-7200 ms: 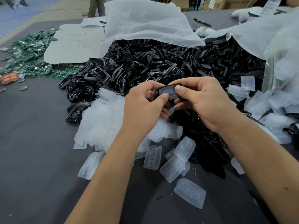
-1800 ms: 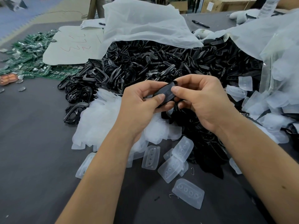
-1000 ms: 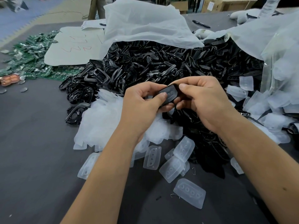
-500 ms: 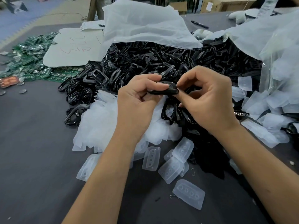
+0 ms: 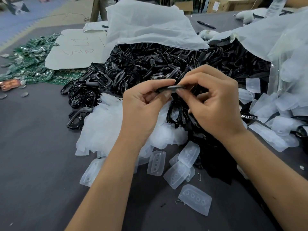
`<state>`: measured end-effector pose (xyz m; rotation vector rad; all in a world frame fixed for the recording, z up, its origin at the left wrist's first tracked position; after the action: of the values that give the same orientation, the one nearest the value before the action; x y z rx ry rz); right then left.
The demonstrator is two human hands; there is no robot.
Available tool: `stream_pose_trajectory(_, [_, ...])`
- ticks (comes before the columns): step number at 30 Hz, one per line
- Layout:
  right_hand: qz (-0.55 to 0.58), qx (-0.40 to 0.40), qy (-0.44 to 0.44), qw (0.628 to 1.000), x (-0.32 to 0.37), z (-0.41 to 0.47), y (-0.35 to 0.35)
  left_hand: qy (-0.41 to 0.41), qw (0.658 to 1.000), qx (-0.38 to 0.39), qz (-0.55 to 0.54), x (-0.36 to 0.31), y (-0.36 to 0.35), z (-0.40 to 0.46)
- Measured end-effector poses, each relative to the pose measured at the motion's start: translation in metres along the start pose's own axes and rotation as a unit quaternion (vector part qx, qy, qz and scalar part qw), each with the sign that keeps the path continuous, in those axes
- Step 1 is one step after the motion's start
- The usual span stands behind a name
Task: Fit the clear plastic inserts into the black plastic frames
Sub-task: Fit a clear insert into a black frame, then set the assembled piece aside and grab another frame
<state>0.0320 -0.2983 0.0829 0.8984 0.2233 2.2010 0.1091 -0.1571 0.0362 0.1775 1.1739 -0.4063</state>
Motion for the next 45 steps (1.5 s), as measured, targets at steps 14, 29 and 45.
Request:
stream_pose_trajectory(14, [0.266, 0.069, -0.364, 0.890, -0.063, -0.018, -0.030, 0.059, 0.993, -0.053, 0.081, 0.016, 0.009, 0.000])
stream_pose_trajectory(29, [0.082, 0.066, -0.303, 0.947, -0.060, -0.015, -0.019, 0.057, 0.976, -0.062, 0.202, 0.013, 0.003, -0.004])
stream_pose_trajectory(45, [-0.103, -0.084, -0.410, 0.902, -0.073, -0.060, 0.206, 0.041, 0.973, 0.060, 0.220, -0.017, -0.205, 0.003])
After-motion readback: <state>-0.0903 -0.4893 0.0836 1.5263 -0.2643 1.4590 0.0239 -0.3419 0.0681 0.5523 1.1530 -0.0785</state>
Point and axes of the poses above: each hand's wrist, its own z-axis towards the middle knuckle, its own y-axis out of the back of the hand, x = y × z, the point moved 10 cm from there along z, towards the middle knuckle, and after that the axes turned 1 degree about z, right-handed, at the moved point
